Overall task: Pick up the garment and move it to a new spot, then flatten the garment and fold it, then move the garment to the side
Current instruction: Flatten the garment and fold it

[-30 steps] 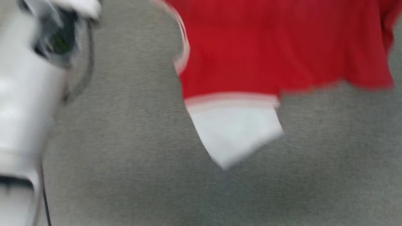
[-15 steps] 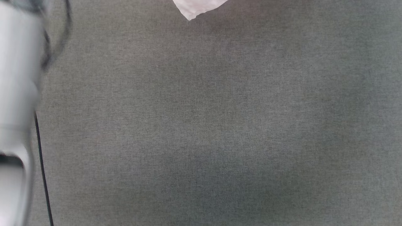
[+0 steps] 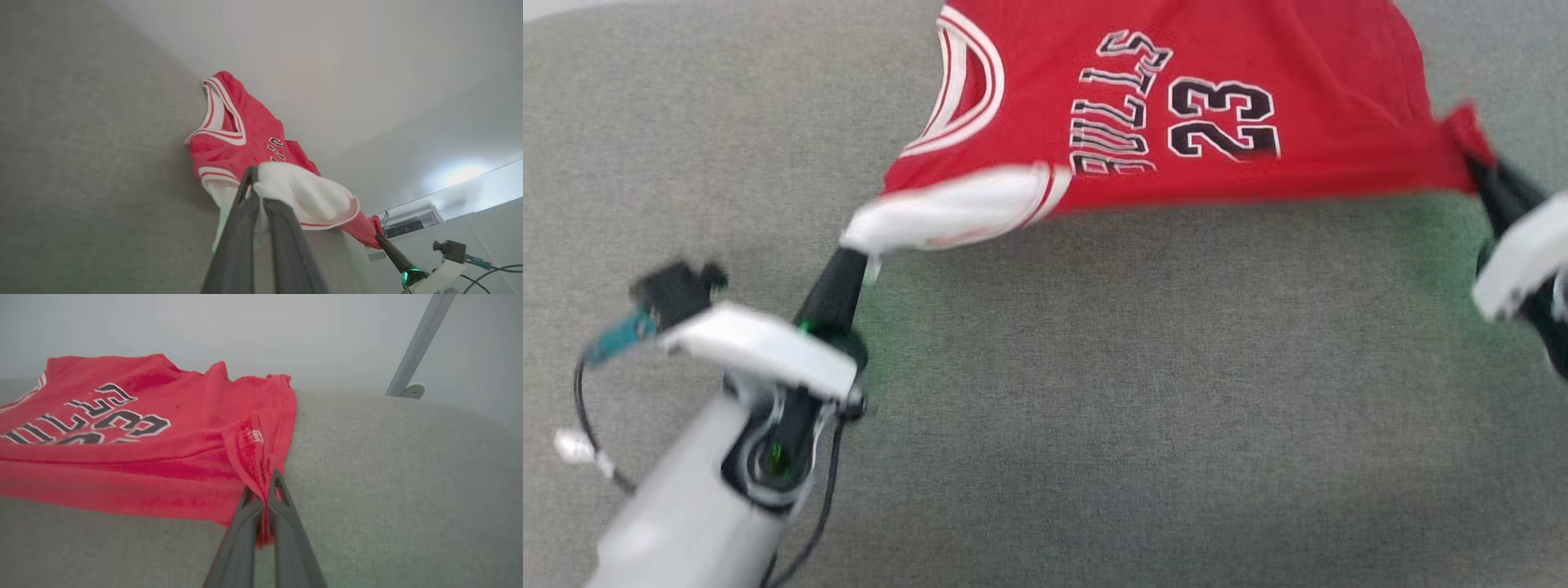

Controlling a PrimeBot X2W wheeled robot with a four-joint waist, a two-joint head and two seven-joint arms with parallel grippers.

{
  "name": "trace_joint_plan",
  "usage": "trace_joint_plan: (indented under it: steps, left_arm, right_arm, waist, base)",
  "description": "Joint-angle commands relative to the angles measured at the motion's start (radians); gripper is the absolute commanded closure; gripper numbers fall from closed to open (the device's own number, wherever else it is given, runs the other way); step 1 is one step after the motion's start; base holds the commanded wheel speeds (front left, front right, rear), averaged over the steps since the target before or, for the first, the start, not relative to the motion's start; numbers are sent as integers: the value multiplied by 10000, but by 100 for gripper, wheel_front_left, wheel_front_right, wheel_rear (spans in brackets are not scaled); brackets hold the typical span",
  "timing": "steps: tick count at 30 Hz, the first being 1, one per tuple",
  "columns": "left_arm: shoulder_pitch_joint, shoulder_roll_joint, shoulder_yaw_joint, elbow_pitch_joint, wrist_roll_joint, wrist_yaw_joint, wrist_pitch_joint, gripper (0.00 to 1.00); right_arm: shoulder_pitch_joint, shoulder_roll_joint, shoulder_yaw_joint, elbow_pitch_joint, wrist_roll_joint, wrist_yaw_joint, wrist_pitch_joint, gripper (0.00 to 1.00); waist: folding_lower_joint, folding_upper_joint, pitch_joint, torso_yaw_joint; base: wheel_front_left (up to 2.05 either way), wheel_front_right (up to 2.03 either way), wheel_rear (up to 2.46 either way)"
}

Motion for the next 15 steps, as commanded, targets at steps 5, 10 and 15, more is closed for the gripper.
trace_joint_plan:
  steps: [5, 10, 15]
  left_arm:
    - [1712, 82, 587, -767, 665, 31, -227, 100]
    - [3099, 76, 1246, -1637, 1221, 31, -233, 100]
    - [4842, 325, 1859, -2955, 1899, 31, -240, 100]
  right_arm:
    - [1795, -586, 19, -1078, 487, -54, -108, 100]
    - [3014, -1034, -265, -1900, 733, -55, -42, 100]
    - [4414, -1636, -733, -3106, 749, -58, 554, 100]
  waist:
    - [-1, -1, -472, 99]
    - [-1, -1, -735, 106]
    - [-1, -1, -928, -53]
  base:
    - [0, 0, 0]
    - [0, 0, 0]
    - [0, 0, 0]
